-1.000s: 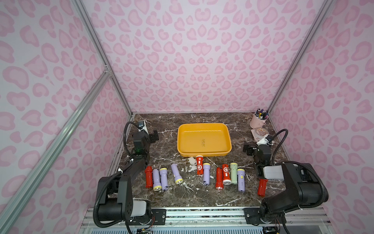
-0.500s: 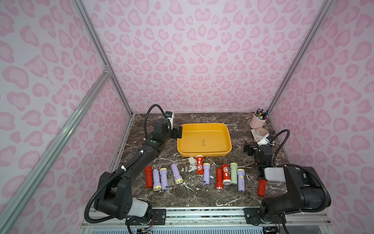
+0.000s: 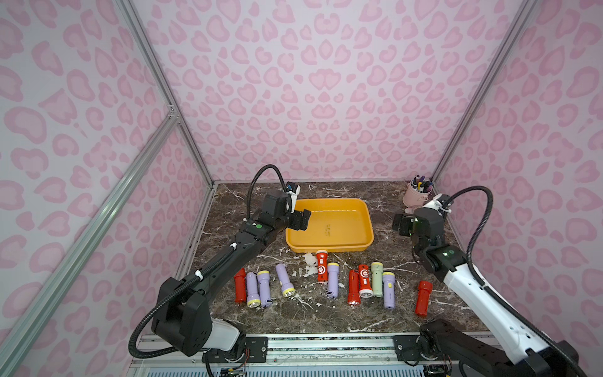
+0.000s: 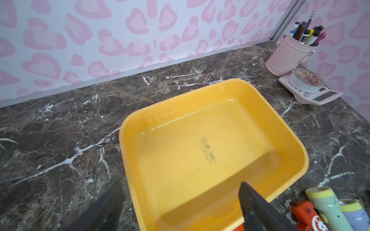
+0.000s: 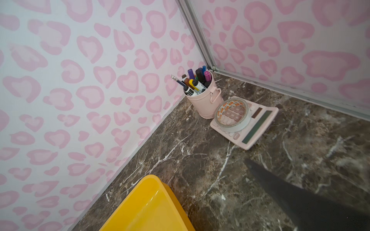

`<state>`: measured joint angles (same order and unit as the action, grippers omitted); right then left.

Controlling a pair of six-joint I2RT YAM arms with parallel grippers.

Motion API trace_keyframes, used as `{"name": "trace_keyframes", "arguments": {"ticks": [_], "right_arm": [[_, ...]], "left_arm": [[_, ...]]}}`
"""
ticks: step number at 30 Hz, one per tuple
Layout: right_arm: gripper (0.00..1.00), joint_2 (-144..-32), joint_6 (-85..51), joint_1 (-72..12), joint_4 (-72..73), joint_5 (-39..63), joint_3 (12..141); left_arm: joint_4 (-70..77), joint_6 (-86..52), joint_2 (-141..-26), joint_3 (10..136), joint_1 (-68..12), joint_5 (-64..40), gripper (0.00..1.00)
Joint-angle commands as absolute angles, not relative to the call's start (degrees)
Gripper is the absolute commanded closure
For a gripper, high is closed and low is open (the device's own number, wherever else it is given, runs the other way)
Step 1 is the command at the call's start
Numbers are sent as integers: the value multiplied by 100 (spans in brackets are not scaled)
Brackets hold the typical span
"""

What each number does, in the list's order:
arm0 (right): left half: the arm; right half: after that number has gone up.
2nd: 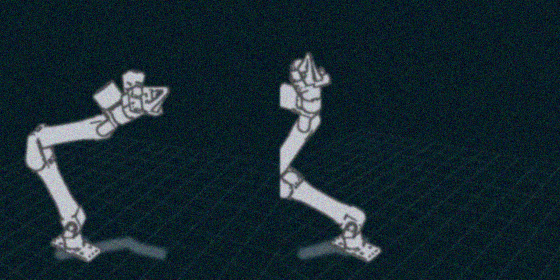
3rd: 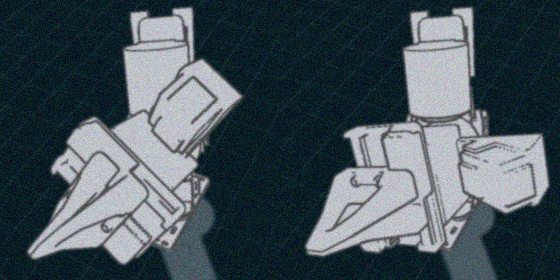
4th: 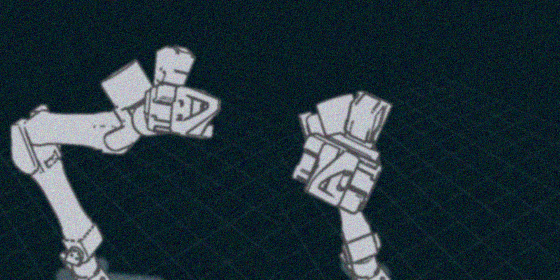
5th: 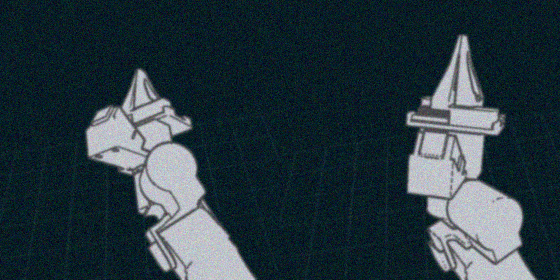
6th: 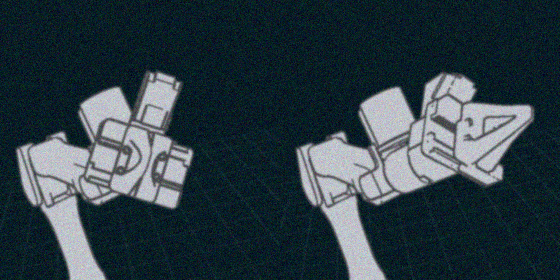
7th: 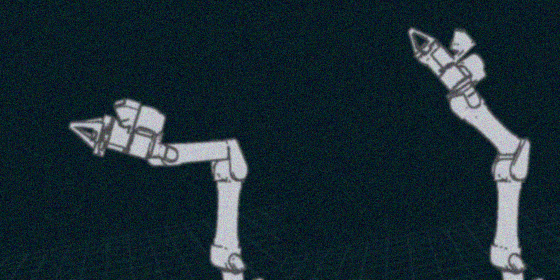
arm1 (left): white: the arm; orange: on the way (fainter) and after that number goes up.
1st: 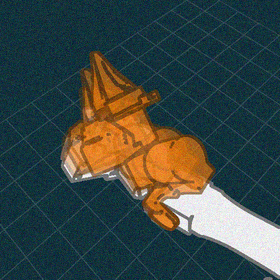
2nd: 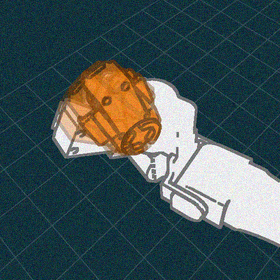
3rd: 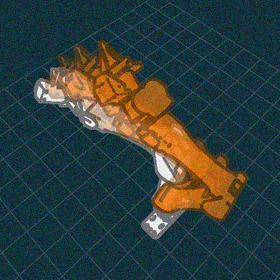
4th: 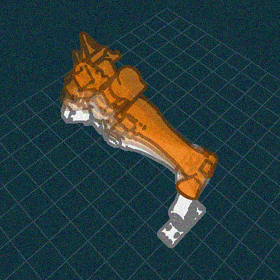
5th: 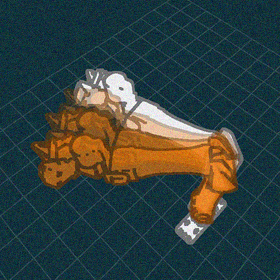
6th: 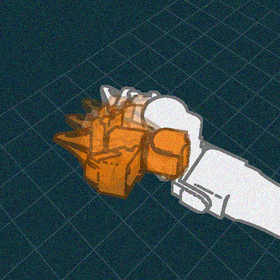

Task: Put the flashlights into the storage boxes
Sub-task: Pick up the flashlight from the center of the board.

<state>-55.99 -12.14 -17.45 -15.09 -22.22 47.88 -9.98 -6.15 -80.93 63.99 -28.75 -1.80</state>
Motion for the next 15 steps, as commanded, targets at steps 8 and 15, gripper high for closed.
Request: {"name": "trace_keyframes", "arguments": {"ticks": [8,15], "right_arm": [[21,-4404,-3578,-2058,-4585,-1491,4414],[25,-4756,-4523,-2608,-5667,-1685,4518]], "left_arm": [[-1323,-888,-7576,6091,-3892,19,9],[-1891,-1230,-7674,6536,-4665,637,9]]}}
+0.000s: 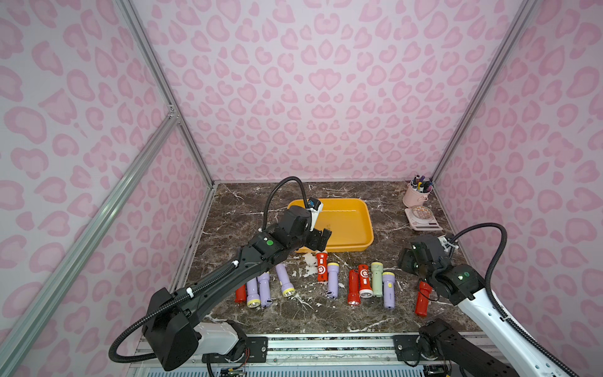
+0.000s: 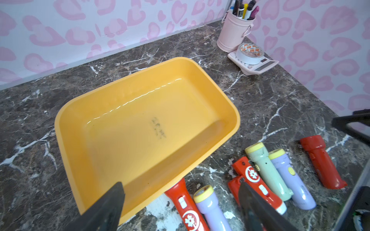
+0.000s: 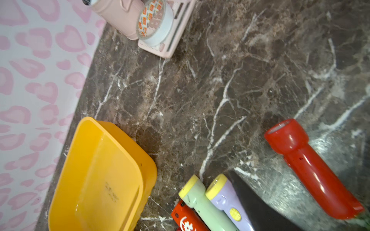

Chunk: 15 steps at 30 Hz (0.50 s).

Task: Put the flashlights into the storage boxes
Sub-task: Pick up the flashlight from the center of the board.

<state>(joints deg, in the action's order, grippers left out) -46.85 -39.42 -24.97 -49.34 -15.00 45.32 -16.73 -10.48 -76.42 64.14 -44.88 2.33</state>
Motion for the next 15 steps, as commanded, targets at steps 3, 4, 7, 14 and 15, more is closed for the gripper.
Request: {"name": "trace_keyframes", "arguments": {"ticks": [3,4,7,14,15], "right_arm": [[24,-4833,-4834,-2602,-6086,-1884,4483],[23,-4839,-4914,-2571,-6199,-1918,4445],[18,-4882,-5140,-2496,-6508,-2017,4411],[13,-4977,-5451,-1343,-6379,-1203,3831],[13,-4990,-5483,-1241,-6355,-1169,3845]], "left_arm": [[-1990,-1422,-7839,6682,-4827,694,9],[-2001,-1445,-7897,6733,-4880,694,9],[-1969,-1418,-8152,6837,-4931,653,9],[-1905,-1080,-8858,7178,-4911,588,9],[-1957,-1047,-8971,7271,-4875,496,9]]}}
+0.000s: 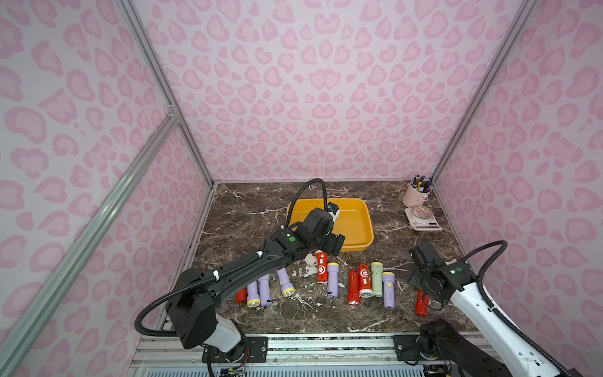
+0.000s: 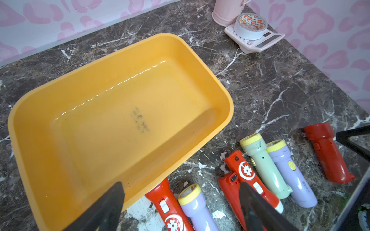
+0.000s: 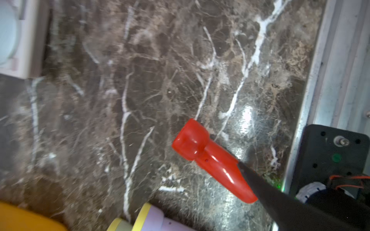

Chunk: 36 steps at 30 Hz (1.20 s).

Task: Put the flashlights into the storage boxes
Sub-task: Pick up the flashlight from the center of the board.

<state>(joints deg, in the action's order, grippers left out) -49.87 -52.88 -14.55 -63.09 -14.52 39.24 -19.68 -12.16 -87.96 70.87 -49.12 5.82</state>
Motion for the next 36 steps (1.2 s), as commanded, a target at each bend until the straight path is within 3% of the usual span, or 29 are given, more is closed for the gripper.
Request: {"name": "trace_keyframes", "arguments": {"ticks": [1,12,22,36], "right_arm": [[14,-5021,-5523,-1155,-6352,-1194,3876],[15,-5585,-5757,-610,-5986,-867,3803],[16,-6361,-5555,-596,-6016,-627,3909],[35,-7233,-5399,-576,-5536,-676,3867]], "left_arm": [[-2025,-1025,-9075,7362,-4808,376,9],[-2082,-1047,-9418,7461,-3971,-553,10],[-2110,-1024,-9684,7577,-3727,-897,10],[-1673,-1020,-9384,6908,-3631,-659,10]]}}
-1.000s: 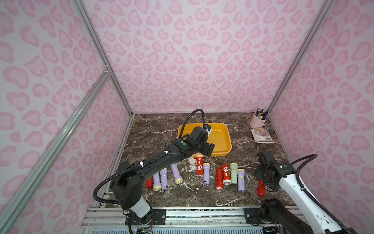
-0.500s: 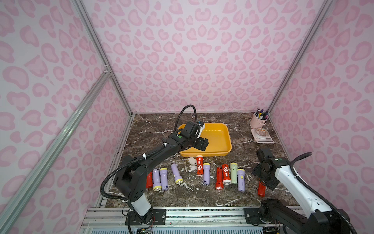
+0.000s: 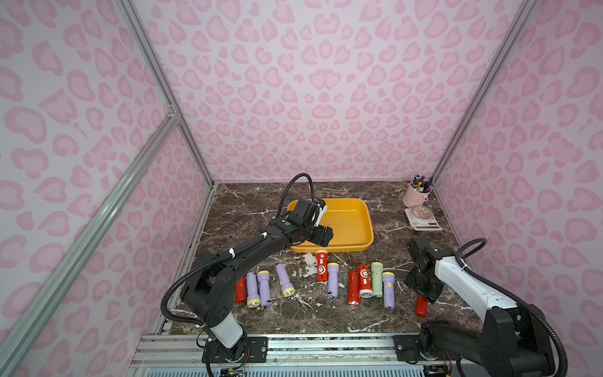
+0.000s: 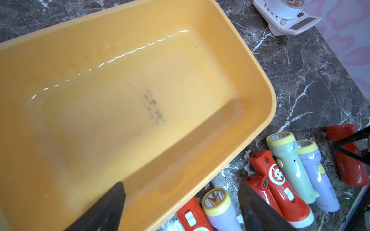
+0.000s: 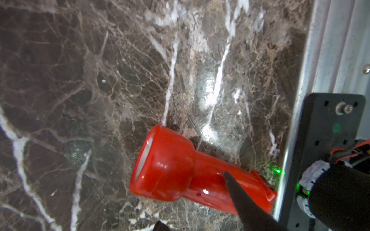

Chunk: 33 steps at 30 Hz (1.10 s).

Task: Put the flashlights into the storage boxes
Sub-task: Pick up the flashlight from the center of the board.

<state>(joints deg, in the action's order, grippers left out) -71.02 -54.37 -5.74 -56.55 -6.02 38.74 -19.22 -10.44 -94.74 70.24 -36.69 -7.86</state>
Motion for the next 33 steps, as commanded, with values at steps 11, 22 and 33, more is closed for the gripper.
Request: {"name": "trace_keyframes", "arguments": {"ticks": [11,22,33], "right_arm": [[48,-8036,-5005,-562,-5154,-791,4257],[51,-8965,-4348,-386,-4946,-810,5083],[41,-8609,-4430,-465,-4575,-358,4409]], "left_arm": [[-1373,-1151,-9079,6448,-3576,-458,10],[-1545,-976,-8997,6591,-3505,-62,10],[-1732,-975,-8708,6497,-3498,158,10]]}}
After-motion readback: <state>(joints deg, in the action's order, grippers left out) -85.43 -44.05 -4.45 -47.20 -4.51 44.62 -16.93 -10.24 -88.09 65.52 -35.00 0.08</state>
